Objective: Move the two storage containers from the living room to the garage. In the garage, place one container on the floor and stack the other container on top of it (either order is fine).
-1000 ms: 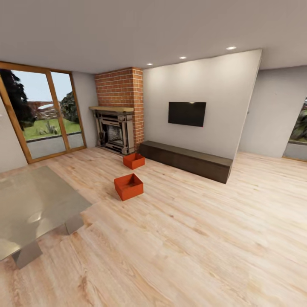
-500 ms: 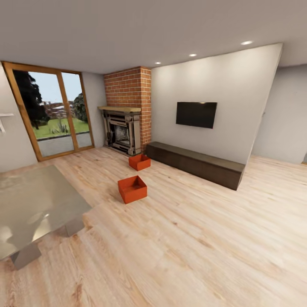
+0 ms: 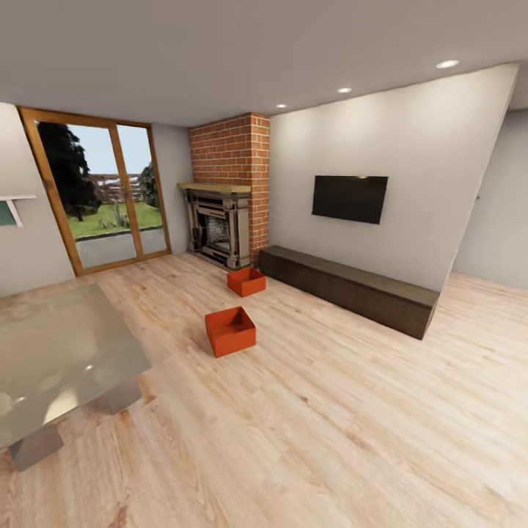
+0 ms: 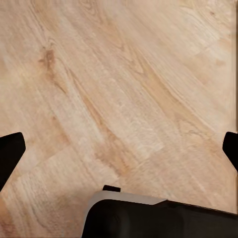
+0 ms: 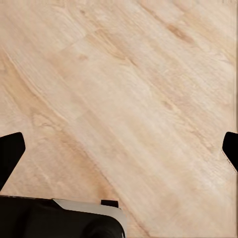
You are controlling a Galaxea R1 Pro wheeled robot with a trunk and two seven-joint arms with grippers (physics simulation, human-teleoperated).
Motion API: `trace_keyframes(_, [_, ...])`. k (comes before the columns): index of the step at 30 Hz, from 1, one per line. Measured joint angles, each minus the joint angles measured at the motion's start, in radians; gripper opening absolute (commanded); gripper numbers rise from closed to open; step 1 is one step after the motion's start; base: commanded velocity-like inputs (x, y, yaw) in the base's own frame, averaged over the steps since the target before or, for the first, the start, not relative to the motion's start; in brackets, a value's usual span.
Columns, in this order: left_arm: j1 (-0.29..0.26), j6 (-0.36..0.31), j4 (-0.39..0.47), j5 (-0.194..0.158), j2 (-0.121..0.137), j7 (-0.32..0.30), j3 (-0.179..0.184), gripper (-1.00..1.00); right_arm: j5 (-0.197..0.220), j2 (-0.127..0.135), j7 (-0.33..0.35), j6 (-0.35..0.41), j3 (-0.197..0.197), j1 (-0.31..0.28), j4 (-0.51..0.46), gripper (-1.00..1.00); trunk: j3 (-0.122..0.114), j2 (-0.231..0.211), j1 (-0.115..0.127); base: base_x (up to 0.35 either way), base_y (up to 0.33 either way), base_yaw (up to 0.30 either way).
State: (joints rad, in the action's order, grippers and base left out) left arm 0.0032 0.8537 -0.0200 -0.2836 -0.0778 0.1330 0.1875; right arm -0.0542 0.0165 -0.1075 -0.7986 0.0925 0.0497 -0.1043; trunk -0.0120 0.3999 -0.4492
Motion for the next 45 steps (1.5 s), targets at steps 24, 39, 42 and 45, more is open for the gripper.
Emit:
trace_keyframes(24, [0.000,0.000,0.000,0.000,0.000,0.001,0.000,1.00,0.000,0.000,0.000,0.000,0.000,0.000,0.000,1.00,0.000,0.000,0.000,0.288,-0.214,0.053])
trace_keyframes(39, [0.000,0.000,0.000,0.000,0.000,0.001,0.000,1.00,0.000,0.000,0.000,0.000,0.000,0.000,0.000,1.00,0.000,0.000,0.000,0.288,-0.215,0.197])
trace_keyframes(42, [0.000,0.000,0.000,0.000,0.000,0.001,0.000,1.00,0.000,0.000,0.001,0.000,0.000,0.000,0.000,1.00,0.000,0.000,0.000,0.288,-0.215,0.012])
trace_keyframes(45, [0.000,0.000,0.000,0.000,0.000,0.001,0.000,1.00,0.000,0.000,0.001,0.000,0.000,0.000,0.000,1.00,0.000,0.000,0.000,0.288,-0.215,0.004])
